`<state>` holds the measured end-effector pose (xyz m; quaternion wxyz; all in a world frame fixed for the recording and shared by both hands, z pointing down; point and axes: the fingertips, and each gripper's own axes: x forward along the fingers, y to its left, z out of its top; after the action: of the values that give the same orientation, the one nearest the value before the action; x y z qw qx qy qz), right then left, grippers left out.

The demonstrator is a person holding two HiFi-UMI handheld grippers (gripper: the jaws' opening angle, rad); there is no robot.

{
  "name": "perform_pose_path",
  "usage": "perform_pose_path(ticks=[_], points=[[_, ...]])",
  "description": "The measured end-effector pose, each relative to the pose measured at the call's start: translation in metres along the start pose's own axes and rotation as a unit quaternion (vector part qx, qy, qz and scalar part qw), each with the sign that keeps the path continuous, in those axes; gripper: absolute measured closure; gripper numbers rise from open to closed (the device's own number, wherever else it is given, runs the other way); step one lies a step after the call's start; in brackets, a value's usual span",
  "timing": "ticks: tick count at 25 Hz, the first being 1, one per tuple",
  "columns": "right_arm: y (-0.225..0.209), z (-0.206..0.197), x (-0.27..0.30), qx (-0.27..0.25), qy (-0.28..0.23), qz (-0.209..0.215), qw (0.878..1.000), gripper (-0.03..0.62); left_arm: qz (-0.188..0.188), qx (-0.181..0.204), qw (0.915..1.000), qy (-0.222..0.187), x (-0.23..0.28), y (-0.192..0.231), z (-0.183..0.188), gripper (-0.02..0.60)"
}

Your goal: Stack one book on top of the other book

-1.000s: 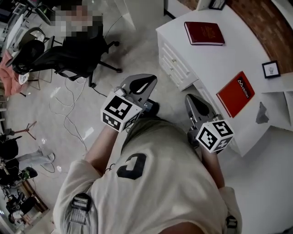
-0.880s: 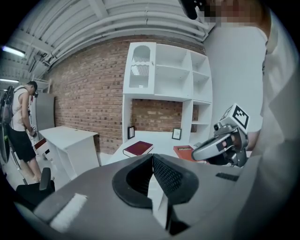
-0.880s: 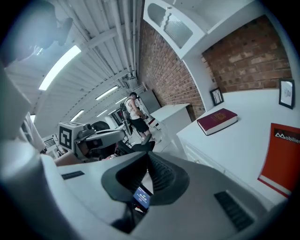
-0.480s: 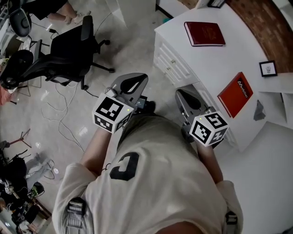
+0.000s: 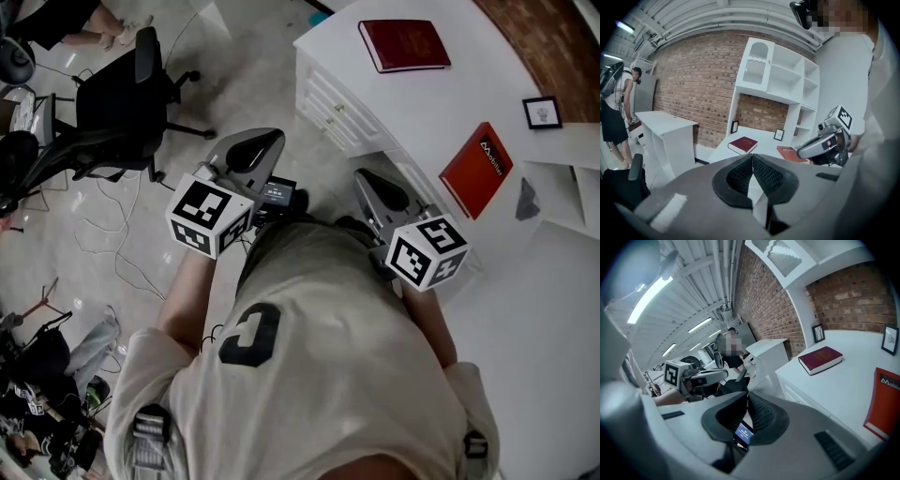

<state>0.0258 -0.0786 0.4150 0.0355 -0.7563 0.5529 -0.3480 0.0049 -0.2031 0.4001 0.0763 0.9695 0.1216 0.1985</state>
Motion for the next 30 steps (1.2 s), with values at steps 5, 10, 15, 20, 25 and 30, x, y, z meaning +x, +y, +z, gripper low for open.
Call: perform_pose_path(ticks=[5,10,15,20,25,30], points=[[-0.034,0.006,-0.018,0.022,-0.015,-0.012,1.000,0.588,-0.014,0.011,0.9998,0.002,0.033,-0.020,0.012,0.577],[-0.060,0.018,-0.030,0.032,-0.023,-0.007,0.999,0.588,-0.022,0.032,0.9992,0.009,0.060,-0.046,0.023,0.577],[-0.078,0.025,-0.041,0.026,-0.028,0.003,0.999,0.588,-0.018,0.042,0.9988,0.019,0.079,-0.064,0.027,0.577],[-0.099,0.029,-0.057,0.036,-0.038,0.009,0.999,0.588,-0.012,0.053,0.9984,0.018,0.094,-0.081,0.036,0.577],[-0.110,0.036,-0.062,0.036,-0.046,0.022,0.998,0.588,-0.001,0.066,0.9976,0.021,0.103,-0.091,0.042,0.577],[-0.117,0.040,-0.064,0.034,-0.043,0.037,0.998,0.588,0.015,0.073,0.9968,0.029,0.111,-0.096,0.045,0.577]])
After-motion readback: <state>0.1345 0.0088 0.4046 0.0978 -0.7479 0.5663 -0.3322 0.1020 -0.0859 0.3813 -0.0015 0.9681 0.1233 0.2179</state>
